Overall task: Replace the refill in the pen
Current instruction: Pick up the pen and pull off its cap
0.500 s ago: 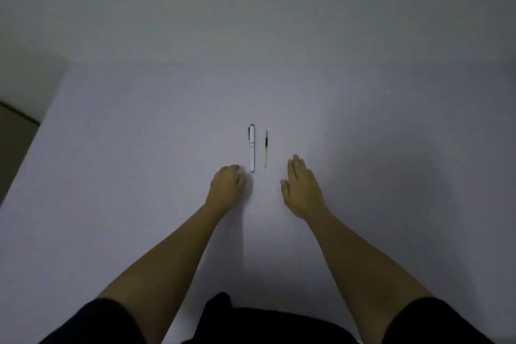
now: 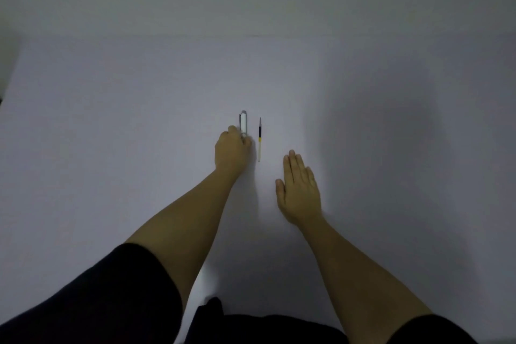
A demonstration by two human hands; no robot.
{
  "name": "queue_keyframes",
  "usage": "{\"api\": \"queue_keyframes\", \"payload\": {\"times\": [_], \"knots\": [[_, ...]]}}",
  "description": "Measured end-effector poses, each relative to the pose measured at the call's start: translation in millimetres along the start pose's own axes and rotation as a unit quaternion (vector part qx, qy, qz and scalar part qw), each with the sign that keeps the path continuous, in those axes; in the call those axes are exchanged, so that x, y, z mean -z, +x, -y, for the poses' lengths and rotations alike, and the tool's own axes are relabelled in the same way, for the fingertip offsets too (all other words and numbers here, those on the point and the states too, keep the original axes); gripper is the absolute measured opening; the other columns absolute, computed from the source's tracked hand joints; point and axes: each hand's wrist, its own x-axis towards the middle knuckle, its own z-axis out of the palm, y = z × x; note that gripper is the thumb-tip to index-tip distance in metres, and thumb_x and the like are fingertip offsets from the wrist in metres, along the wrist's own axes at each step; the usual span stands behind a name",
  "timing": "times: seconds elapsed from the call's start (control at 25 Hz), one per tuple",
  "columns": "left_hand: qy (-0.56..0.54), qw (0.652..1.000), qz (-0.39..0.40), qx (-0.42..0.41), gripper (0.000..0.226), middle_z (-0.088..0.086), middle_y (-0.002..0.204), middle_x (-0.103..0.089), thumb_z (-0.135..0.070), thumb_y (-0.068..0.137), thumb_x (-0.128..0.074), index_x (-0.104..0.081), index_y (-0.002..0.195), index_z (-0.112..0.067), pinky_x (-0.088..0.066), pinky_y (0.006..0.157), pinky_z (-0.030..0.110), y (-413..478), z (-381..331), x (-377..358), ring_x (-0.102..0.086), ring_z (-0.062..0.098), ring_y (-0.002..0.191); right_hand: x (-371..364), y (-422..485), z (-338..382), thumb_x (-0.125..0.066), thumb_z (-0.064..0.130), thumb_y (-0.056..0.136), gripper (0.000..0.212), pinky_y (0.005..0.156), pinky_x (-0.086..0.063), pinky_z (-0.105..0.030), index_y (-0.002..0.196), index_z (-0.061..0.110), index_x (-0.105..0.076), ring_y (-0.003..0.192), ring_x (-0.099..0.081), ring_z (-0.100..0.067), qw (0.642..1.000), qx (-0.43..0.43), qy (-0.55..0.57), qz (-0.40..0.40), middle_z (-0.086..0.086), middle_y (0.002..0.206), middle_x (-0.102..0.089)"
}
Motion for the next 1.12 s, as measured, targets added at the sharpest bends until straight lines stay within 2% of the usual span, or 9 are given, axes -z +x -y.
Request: {"api": "queue_keyframes", "payload": {"times": [0.24,0.36,0.44,0.56,0.68,0.76,0.88,1.04,1.12], "knots": [[-0.012,1.000,-0.006,0.022,0.020,0.022,0.086,-0.062,-0.015,0.091,-0.047,-0.053,0.095,0.004,-0.047,0.065,0.040,3,0,0,-0.057,0.034,0.075,-1,0,-1,-0.041,0.026,0.092,0.057,0.114,-0.017,-0.041,0.143,0.002,-0.029,0.141,-0.029,-0.030,1.000,0.000,0.003,0.000,-0.015,0.152,-0.032],[-0.060,0.998,-0.018,-0.004,0.012,0.004,0.068,-0.051,-0.016,0.090,-0.050,-0.048,0.084,-0.006,-0.040,0.051,0.031,-11,6,13,-0.051,0.026,0.065,2,1,-2,-0.037,0.027,0.096,0.057,0.117,-0.008,-0.036,0.146,0.005,-0.019,0.146,-0.016,-0.025,1.000,0.004,0.011,0.029,-0.012,0.157,-0.019],[-0.092,0.996,-0.001,-0.019,0.014,0.004,0.069,-0.053,-0.019,0.091,-0.050,-0.045,0.083,-0.009,-0.047,0.052,0.036,-26,12,24,-0.053,0.026,0.064,10,3,-3,-0.033,0.028,0.098,0.056,0.119,-0.005,-0.035,0.147,0.008,-0.015,0.147,-0.009,-0.021,0.997,0.005,0.058,0.056,-0.009,0.159,-0.012],[-0.136,0.988,0.052,-0.051,0.016,0.008,0.080,-0.065,-0.028,0.093,-0.049,-0.044,0.088,-0.013,-0.054,0.058,0.040,-52,22,44,-0.062,0.025,0.069,41,15,9,-0.042,0.026,0.098,0.045,0.113,-0.026,-0.024,0.139,0.010,-0.039,0.138,-0.035,-0.021,0.957,-0.090,0.274,0.019,-0.007,0.147,-0.040],[-0.134,0.980,0.092,-0.114,0.015,0.000,0.076,-0.065,-0.030,0.092,-0.051,-0.045,0.087,-0.017,-0.049,0.059,0.030,-71,25,57,-0.061,0.019,0.068,76,27,31,-0.049,0.033,0.094,0.031,0.078,-0.040,0.002,0.122,0.024,-0.058,0.104,-0.062,-0.011,0.891,-0.151,0.427,-0.024,0.008,0.113,-0.063],[-0.134,0.974,0.102,-0.152,0.011,-0.003,0.072,-0.062,-0.029,0.091,-0.052,-0.048,0.088,-0.020,-0.042,0.056,0.019,-79,21,60,-0.056,0.014,0.063,93,31,44,-0.053,0.038,0.091,0.024,0.068,-0.044,0.000,0.111,0.031,-0.063,0.088,-0.066,-0.008,0.879,-0.132,0.458,-0.010,0.010,0.100,-0.068],[-0.123,0.966,0.060,-0.219,0.013,-0.011,0.067,-0.055,-0.028,0.091,-0.053,-0.061,0.100,-0.022,-0.037,0.053,0.010,-88,15,61,-0.049,0.005,0.059,104,26,53,-0.059,0.029,0.089,0.010,0.077,-0.053,-0.020,0.088,0.034,-0.068,0.079,-0.069,-0.010,0.853,-0.110,0.510,-0.011,0.010,0.086,-0.071],[-0.098,0.963,-0.016,-0.251,0.025,0.005,0.061,-0.060,-0.029,0.091,-0.054,-0.065,0.111,-0.020,-0.041,0.052,0.031,-95,15,58,-0.049,0.016,0.054,106,17,51,-0.062,0.021,0.088,0.013,0.076,-0.053,-0.020,0.082,0.029,-0.070,0.075,-0.069,-0.004,0.821,-0.114,0.559,-0.002,0.008,0.082,-0.073],[-0.093,0.966,-0.026,-0.241,0.027,0.005,0.062,-0.062,-0.034,0.089,-0.056,-0.065,0.112,-0.024,-0.041,0.051,0.032,-98,18,53,-0.050,0.016,0.054,104,11,49,-0.062,0.021,0.088,0.012,0.074,-0.053,-0.018,0.083,0.029,-0.070,0.075,-0.070,-0.004,0.816,-0.122,0.566,0.003,0.008,0.082,-0.073]]}}
